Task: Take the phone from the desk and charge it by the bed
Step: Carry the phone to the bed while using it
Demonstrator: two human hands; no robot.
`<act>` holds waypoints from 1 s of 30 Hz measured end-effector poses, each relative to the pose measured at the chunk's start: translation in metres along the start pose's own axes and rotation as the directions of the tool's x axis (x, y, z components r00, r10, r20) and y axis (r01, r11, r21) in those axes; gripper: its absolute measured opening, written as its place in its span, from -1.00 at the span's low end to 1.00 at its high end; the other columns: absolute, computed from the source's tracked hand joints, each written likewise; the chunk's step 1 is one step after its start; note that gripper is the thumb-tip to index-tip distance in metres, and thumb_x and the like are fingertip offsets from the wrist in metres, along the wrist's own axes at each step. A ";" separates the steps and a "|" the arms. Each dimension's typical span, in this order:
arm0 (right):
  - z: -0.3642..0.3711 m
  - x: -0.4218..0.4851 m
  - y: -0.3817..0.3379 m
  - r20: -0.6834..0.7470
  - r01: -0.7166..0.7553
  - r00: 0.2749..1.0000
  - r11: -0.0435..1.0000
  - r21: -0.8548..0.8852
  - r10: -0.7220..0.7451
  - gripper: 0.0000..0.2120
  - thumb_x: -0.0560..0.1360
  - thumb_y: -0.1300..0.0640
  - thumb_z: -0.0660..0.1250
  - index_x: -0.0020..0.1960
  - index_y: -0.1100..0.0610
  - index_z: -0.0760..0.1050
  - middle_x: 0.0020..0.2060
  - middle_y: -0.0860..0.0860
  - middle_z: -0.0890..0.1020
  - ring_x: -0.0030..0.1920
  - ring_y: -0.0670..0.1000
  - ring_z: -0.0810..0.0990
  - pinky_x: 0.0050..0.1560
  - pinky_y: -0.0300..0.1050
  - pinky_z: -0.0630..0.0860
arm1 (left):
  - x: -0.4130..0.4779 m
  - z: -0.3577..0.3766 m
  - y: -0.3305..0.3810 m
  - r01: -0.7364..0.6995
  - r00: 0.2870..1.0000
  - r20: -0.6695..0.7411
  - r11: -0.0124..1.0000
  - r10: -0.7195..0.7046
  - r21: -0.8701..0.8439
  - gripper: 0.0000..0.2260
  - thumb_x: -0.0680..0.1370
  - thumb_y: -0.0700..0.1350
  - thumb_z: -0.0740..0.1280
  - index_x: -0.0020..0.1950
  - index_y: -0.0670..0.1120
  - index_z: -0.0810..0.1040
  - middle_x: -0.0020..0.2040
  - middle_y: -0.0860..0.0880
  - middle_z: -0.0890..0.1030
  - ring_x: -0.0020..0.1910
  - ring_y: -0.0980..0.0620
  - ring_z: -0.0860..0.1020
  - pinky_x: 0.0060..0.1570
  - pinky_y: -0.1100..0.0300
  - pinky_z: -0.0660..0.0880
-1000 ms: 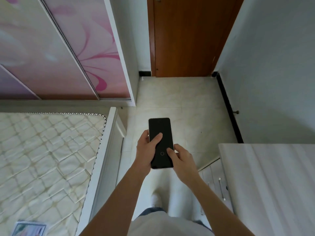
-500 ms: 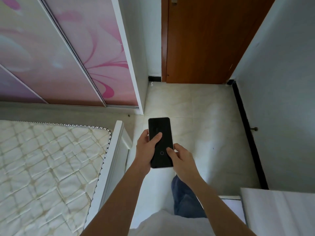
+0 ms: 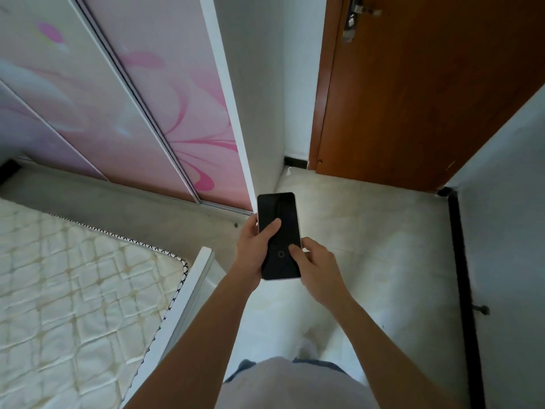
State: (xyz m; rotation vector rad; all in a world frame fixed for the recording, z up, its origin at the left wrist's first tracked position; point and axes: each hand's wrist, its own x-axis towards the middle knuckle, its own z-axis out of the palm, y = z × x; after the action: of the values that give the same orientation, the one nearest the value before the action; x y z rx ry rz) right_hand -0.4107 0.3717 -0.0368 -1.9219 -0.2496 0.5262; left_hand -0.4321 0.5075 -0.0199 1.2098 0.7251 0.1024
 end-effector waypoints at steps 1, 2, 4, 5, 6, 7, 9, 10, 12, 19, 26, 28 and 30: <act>-0.005 0.012 -0.003 0.012 0.010 1.000 1.000 -0.005 -0.010 -0.81 0.62 0.06 0.21 -0.15 0.07 0.46 -0.37 -0.07 0.61 -0.48 -0.22 0.55 -0.49 -0.40 0.36 | 0.009 0.004 0.003 -0.006 1.000 -0.013 1.000 0.006 -0.007 -0.74 0.56 -0.14 0.41 0.22 -0.15 0.53 0.11 -0.21 0.68 0.03 -0.24 0.68 -0.07 -0.05 0.67; -0.008 0.023 -0.005 0.029 0.020 0.999 1.000 -0.006 -0.020 -0.80 0.62 0.07 0.21 -0.17 0.05 0.44 -0.39 -0.08 0.59 -0.50 -0.23 0.53 -0.50 -0.40 0.35 | 0.017 0.007 0.006 -0.012 1.000 -0.029 1.000 0.012 -0.013 -0.73 0.56 -0.14 0.42 0.23 -0.14 0.53 0.11 -0.21 0.68 0.03 -0.24 0.68 -0.04 -0.08 0.67; -0.009 0.040 -0.008 0.078 0.042 0.996 0.999 -0.014 -0.040 -0.78 0.63 0.08 0.21 -0.20 0.03 0.43 -0.44 -0.10 0.56 -0.53 -0.22 0.50 -0.50 -0.40 0.33 | 0.030 0.007 0.011 -0.029 0.997 -0.071 0.999 0.027 -0.018 -0.73 0.55 -0.15 0.43 0.23 -0.13 0.55 0.10 -0.21 0.69 0.02 -0.24 0.69 0.01 -0.14 0.65; -0.009 0.048 -0.010 0.106 0.052 0.993 0.998 -0.021 -0.050 -0.78 0.63 0.08 0.21 -0.19 0.05 0.43 -0.46 -0.10 0.55 -0.54 -0.21 0.50 -0.50 -0.39 0.33 | 0.036 0.006 0.014 -0.036 0.995 -0.095 0.999 0.035 -0.013 -0.74 0.55 -0.15 0.43 0.22 -0.13 0.55 0.10 -0.21 0.69 0.02 -0.24 0.69 0.02 -0.16 0.65; -0.007 0.055 -0.011 0.134 0.063 0.989 0.998 -0.026 -0.059 -0.78 0.63 0.07 0.21 -0.18 0.06 0.44 -0.48 -0.11 0.55 -0.53 -0.20 0.51 -0.49 -0.38 0.34 | 0.041 0.004 0.016 -0.040 0.992 -0.121 0.999 0.038 -0.011 -0.74 0.54 -0.15 0.43 0.21 -0.13 0.56 0.10 -0.21 0.69 0.01 -0.24 0.69 0.02 -0.16 0.65; -0.005 0.063 -0.013 0.160 0.072 0.985 0.997 -0.029 -0.067 -0.78 0.63 0.07 0.21 -0.19 0.05 0.43 -0.51 -0.12 0.54 -0.53 -0.20 0.51 -0.49 -0.38 0.34 | 0.046 0.001 0.018 -0.040 0.988 -0.149 0.999 0.037 -0.015 -0.76 0.54 -0.16 0.43 0.19 -0.14 0.56 0.09 -0.23 0.69 0.00 -0.25 0.69 0.01 -0.16 0.65; 0.000 0.081 -0.017 0.207 0.095 0.975 0.995 -0.041 -0.085 -0.75 0.63 0.07 0.21 -0.23 0.01 0.40 -0.57 -0.17 0.54 -0.54 -0.21 0.50 -0.49 -0.38 0.33 | 0.056 -0.005 0.023 -0.038 0.979 -0.204 0.998 0.029 -0.043 -0.81 0.54 -0.18 0.44 0.13 -0.15 0.57 0.07 -0.25 0.69 -0.02 -0.25 0.69 -0.02 -0.13 0.65; 0.003 0.090 -0.019 0.230 0.106 0.969 0.993 -0.050 -0.092 -0.74 0.63 0.07 0.21 -0.24 0.00 0.39 -0.57 -0.18 0.53 -0.54 -0.22 0.50 -0.50 -0.39 0.34 | 0.061 -0.009 0.025 -0.039 0.974 -0.227 0.998 0.026 -0.054 -0.84 0.54 -0.19 0.43 0.11 -0.14 0.58 0.06 -0.25 0.69 -0.04 -0.24 0.69 -0.04 -0.11 0.66; 0.013 0.107 -0.022 0.262 0.118 0.960 0.990 -0.072 -0.096 -0.74 0.62 0.05 0.22 -0.25 -0.01 0.37 -0.56 -0.14 0.50 -0.54 -0.25 0.49 -0.49 -0.42 0.35 | 0.072 -0.017 0.030 -0.047 0.963 -0.267 0.997 0.029 -0.061 -0.88 0.54 -0.20 0.42 0.07 -0.12 0.59 0.05 -0.26 0.69 -0.05 -0.23 0.69 -0.02 -0.12 0.65; 0.058 0.180 -0.039 0.367 0.157 0.924 0.980 -0.121 -0.103 -0.80 0.60 -0.07 0.21 0.01 0.05 0.49 -0.27 -0.11 0.62 -0.29 -0.15 0.62 -0.35 -0.39 0.49 | 0.130 -0.061 0.051 -0.049 0.932 -0.363 0.994 0.010 -0.099 -0.84 0.54 -0.14 0.44 0.10 -0.08 0.59 0.03 -0.21 0.70 -0.03 -0.23 0.70 0.01 -0.16 0.65; 0.130 0.282 -0.093 0.499 0.187 0.860 0.976 -0.114 -0.107 -0.78 0.61 -0.04 0.21 0.07 0.09 0.51 -0.32 -0.11 0.58 -0.43 -0.24 0.54 -0.43 -0.39 0.42 | 0.217 -0.128 0.101 -0.093 0.881 -0.473 0.980 0.000 -0.174 -0.81 0.53 -0.14 0.45 0.12 -0.10 0.59 0.01 -0.22 0.71 -0.02 -0.26 0.69 0.00 -0.17 0.65; 0.153 0.309 -0.117 0.543 0.204 0.831 0.975 -0.093 -0.122 -0.78 0.62 0.00 0.21 0.09 0.11 0.52 -0.32 -0.11 0.58 -0.44 -0.26 0.53 -0.44 -0.39 0.41 | 0.240 -0.151 0.119 -0.111 0.856 -0.517 0.976 -0.002 -0.187 -0.82 0.51 -0.14 0.46 0.09 -0.09 0.61 0.01 -0.22 0.71 -0.02 -0.27 0.69 0.02 -0.19 0.64; 0.176 0.332 -0.138 0.582 0.228 0.800 0.971 -0.067 -0.148 -0.80 0.63 0.06 0.21 0.09 0.16 0.53 -0.36 -0.12 0.56 -0.46 -0.28 0.53 -0.46 -0.41 0.39 | 0.258 -0.173 0.135 -0.128 0.832 -0.554 0.970 -0.008 -0.207 -0.84 0.52 -0.15 0.46 0.08 -0.11 0.61 0.02 -0.24 0.71 -0.01 -0.27 0.68 0.04 -0.19 0.63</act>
State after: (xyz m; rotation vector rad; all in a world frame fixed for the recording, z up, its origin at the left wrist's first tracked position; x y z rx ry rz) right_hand -0.1915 0.7065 -0.0491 -1.7930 -0.8814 0.9699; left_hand -0.2889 0.8135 -0.0469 0.9721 1.1448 0.5994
